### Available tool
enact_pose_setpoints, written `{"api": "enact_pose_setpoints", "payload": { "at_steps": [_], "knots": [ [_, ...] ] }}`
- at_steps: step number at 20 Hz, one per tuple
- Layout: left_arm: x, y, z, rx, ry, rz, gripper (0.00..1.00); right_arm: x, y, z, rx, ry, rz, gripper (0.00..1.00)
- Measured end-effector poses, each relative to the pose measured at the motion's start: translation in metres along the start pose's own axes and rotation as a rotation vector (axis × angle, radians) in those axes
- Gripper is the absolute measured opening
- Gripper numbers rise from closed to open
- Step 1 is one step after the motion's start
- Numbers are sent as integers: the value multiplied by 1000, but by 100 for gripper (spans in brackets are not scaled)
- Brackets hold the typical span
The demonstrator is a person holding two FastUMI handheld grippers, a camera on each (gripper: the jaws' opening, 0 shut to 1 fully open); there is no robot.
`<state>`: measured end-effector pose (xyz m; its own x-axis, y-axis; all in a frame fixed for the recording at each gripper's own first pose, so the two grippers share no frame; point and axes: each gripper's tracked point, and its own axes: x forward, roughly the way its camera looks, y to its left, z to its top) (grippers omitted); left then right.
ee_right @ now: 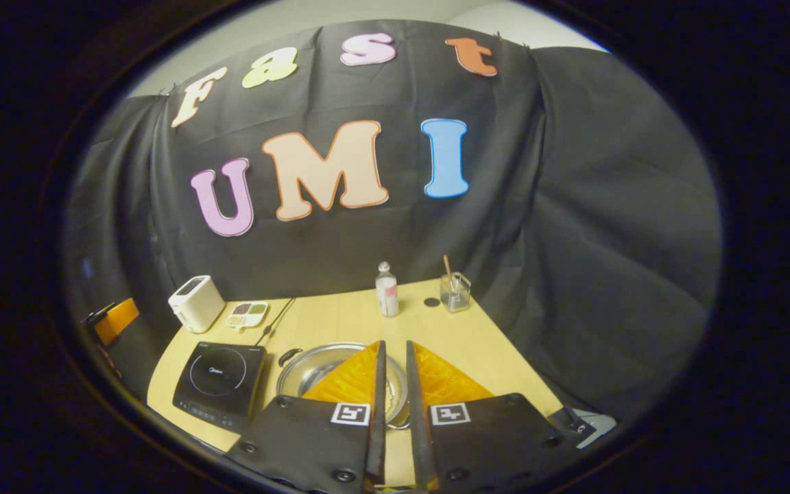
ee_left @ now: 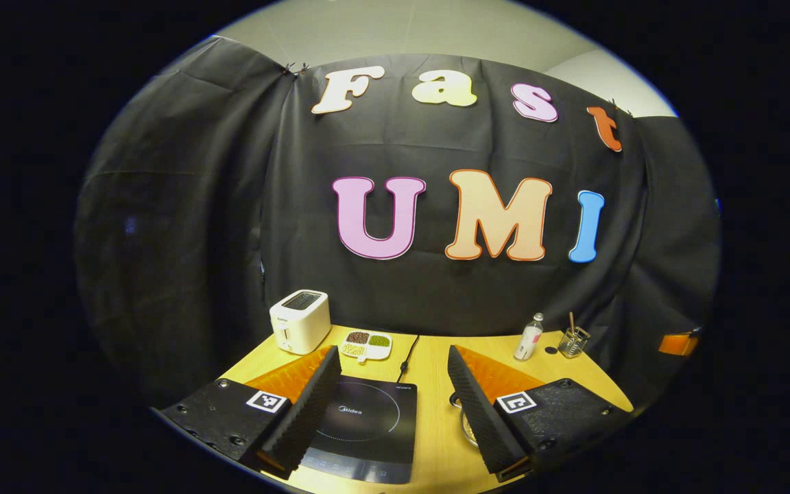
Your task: First push the handle of the pot to place it horizontally, then grasp the pot with both hands and set it on the induction cooktop.
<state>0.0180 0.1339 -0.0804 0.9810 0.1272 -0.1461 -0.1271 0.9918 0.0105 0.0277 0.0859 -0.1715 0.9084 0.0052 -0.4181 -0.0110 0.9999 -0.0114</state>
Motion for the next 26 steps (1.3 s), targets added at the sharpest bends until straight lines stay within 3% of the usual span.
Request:
{"api": "enact_pose_setpoints", "payload": {
  "at_steps": [3,4,5,11,12,13,15,16,19,21,23,24,26],
  "knots": [
    [5,7,-2,11,2,-25,92,0,5,-21,-17,39,-36,18],
    [7,10,-3,13,4,-33,92,-1,7,-27,-20,55,-42,12],
    [7,12,-6,15,8,-41,92,-2,11,-36,-18,74,-43,18],
    [7,20,-15,24,25,-72,95,-4,24,-84,4,216,-48,18],
    [6,20,-17,23,26,-73,92,-4,25,-93,15,244,-45,18],
    [7,20,-18,22,31,-73,95,-4,25,-101,27,273,-41,18],
    [7,19,-23,24,44,-73,92,-1,22,-119,52,340,-42,18],
    [8,18,-25,28,47,-71,95,-1,20,-128,68,375,-42,18],
    [11,17,-33,50,67,-54,92,2,17,-157,133,483,-26,18],
    [14,13,-38,48,89,-41,95,7,15,-175,184,561,-8,18],
    [16,8,-42,39,107,-24,96,13,11,-193,225,639,-3,15],
    [17,8,-47,42,121,-13,96,15,10,-202,237,675,-2,5],
    [21,6,-53,47,142,10,96,21,7,-214,237,734,5,5]
  ]
}}
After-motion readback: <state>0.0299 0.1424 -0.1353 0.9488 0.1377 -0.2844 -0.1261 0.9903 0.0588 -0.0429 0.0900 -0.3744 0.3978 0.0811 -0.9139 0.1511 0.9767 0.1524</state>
